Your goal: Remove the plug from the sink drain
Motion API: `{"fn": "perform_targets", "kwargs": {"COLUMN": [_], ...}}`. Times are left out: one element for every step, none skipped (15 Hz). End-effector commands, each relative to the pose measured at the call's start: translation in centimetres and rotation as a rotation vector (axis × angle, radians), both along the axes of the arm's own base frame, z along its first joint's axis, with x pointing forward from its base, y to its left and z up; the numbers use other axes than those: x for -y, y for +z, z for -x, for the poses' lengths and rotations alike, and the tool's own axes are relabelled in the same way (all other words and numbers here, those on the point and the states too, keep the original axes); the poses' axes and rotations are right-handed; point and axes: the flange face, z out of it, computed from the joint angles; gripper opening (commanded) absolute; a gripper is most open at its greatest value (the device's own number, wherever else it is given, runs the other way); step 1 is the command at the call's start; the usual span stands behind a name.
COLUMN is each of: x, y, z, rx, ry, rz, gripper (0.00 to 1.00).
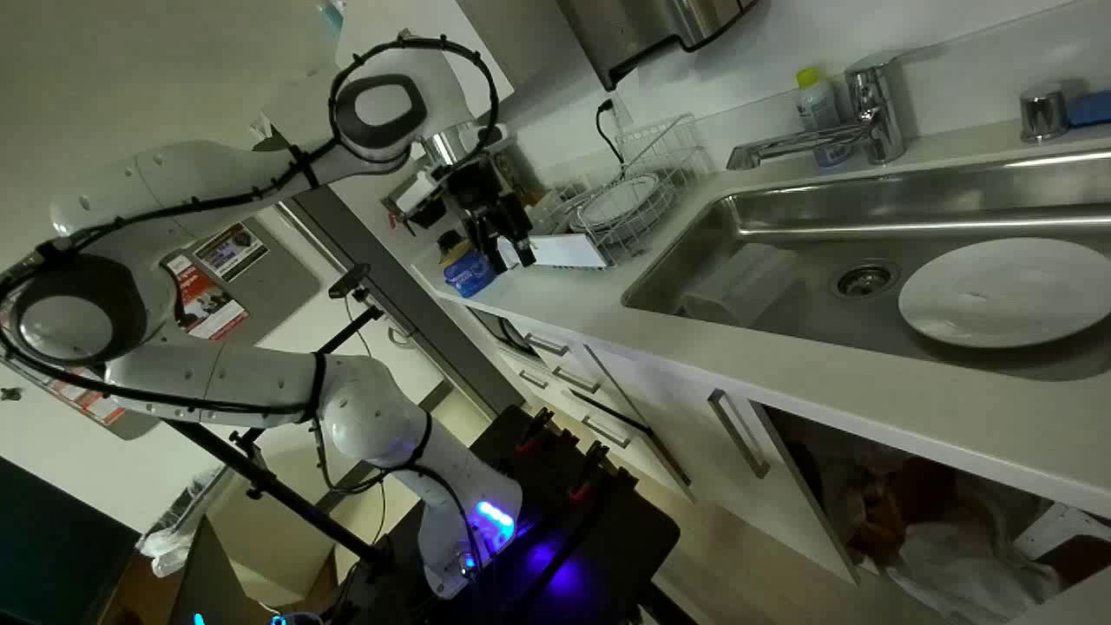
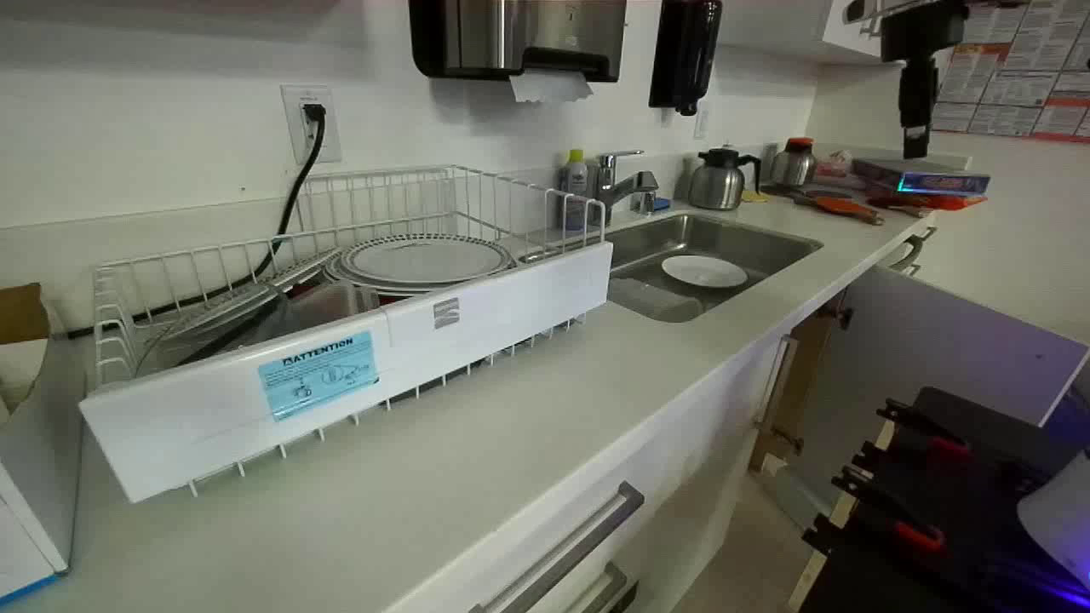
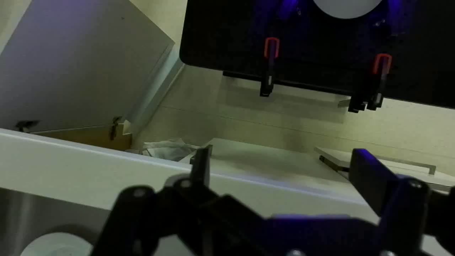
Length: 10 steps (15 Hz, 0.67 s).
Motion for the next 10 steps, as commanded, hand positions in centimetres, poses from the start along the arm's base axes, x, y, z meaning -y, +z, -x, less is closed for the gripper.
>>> {"fn": "perform_targets", "kwargs": {"x": [0.0,0.0,0.0,0.0,0.0,0.4,1.4,2.6,4.0,5.6], "y": [0.0,0.0,0.0,0.0,0.0,0.1,0.4,0.6,0.6,0.5], "z": [0.0,0.0,0.0,0.0,0.0,-0.3,-0.9,-1.6,-2.5,-3.5], "rx": [-0.001,-0.001,-0.001,-0.001,-0.001,0.019,0.064,0.110,0.153,0.198], "ry": [0.000,0.000,0.000,0.000,0.000,-0.013,-0.034,-0.054,-0.071,-0.094], "rz": [0.000,0.000,0.000,0.000,0.000,0.003,-0.001,-0.004,-0.015,-0.014], "gripper": [1.00,1.00,1.00,1.00,1.00,1.00,1.00,1.00,1.00,1.00]}}
